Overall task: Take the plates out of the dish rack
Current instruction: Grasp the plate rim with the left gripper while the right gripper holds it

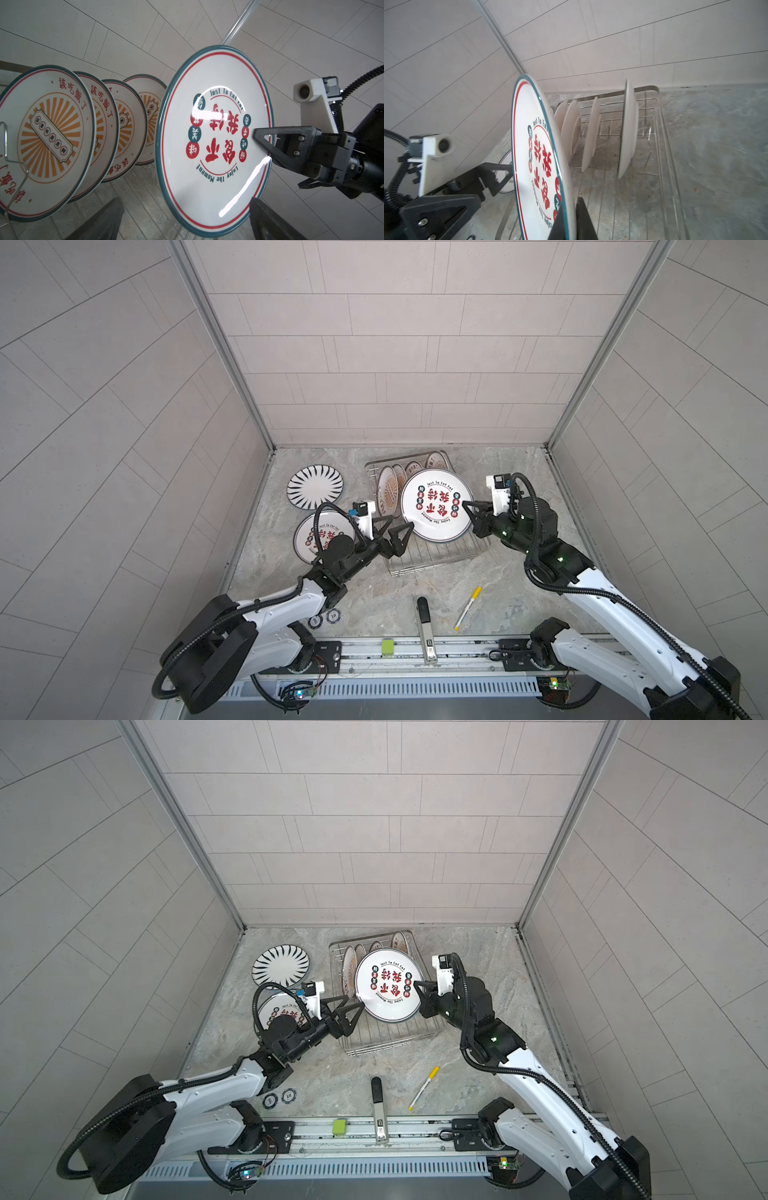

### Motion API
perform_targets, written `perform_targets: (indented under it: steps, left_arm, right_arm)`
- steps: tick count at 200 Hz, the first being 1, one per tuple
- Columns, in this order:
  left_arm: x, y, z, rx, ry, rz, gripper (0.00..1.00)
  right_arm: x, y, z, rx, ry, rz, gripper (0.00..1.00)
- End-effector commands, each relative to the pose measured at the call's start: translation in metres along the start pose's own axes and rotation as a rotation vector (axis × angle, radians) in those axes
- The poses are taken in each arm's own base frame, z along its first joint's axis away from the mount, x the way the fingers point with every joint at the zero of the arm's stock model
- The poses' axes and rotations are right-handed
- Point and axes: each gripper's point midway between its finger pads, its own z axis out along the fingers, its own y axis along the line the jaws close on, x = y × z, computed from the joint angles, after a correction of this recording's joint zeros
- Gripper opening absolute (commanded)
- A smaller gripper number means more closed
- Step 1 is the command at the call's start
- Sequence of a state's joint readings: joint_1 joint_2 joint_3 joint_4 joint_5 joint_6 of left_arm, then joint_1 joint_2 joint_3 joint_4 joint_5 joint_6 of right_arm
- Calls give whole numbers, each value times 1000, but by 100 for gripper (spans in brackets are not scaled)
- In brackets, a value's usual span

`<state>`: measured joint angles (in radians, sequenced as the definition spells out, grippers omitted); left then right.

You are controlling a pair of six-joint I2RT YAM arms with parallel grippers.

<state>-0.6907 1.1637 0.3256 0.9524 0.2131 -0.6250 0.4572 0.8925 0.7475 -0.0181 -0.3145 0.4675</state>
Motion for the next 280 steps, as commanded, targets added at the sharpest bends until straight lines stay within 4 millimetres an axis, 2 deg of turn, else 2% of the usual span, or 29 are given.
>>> perform_targets:
  steps: [1, 12, 31, 61, 90, 132, 147, 164, 183, 200, 247, 264, 280]
  left_arm:
    - [-13, -13, 0, 42, -40, -2, 96]
    - [-15, -13, -3, 45, -53, -2, 90]
    - [-17, -16, -5, 64, -66, -31, 66]
    - [-19, -28, -3, 131, -67, -72, 61]
    - [-25, -34, -6, 173, -99, -127, 37]
    - [-30, -36, -9, 180, -119, -154, 33]
    - [-29, -31, -10, 151, -118, -157, 26]
    - [-27, -19, -11, 79, -112, -144, 24]
    - [-27, -9, -14, 15, -114, -134, 11]
    - [-27, -11, -15, 18, -110, -131, 4]
    - [-25, -19, -11, 76, -100, -151, 0]
    - [-24, -16, -10, 63, -98, -155, 0]
    - [-27, -14, -10, 52, -113, -162, 0]
  right_arm:
    - [-26, 38, -8, -186, -81, -14, 0]
    - [-24, 37, -7, -185, -75, -25, 0]
    - [-22, 35, -6, -178, -67, -35, 0]
    - [-20, 47, -9, -251, -74, -62, 0]
    - [-16, 44, -12, -240, -81, -83, 0]
    - [-14, 37, -11, -204, -77, -81, 0]
    - [-14, 36, -11, -196, -78, -83, 0]
    - [-13, 34, -8, -189, -71, -80, 0]
    - [-10, 32, -5, -183, -58, -80, 0]
    - [-8, 31, -2, -181, -47, -78, 0]
    - [-3, 35, 4, -196, -13, -90, 0]
    - [0, 32, 6, -183, -1, -92, 9]
    - [0, 31, 7, -174, 1, -90, 24]
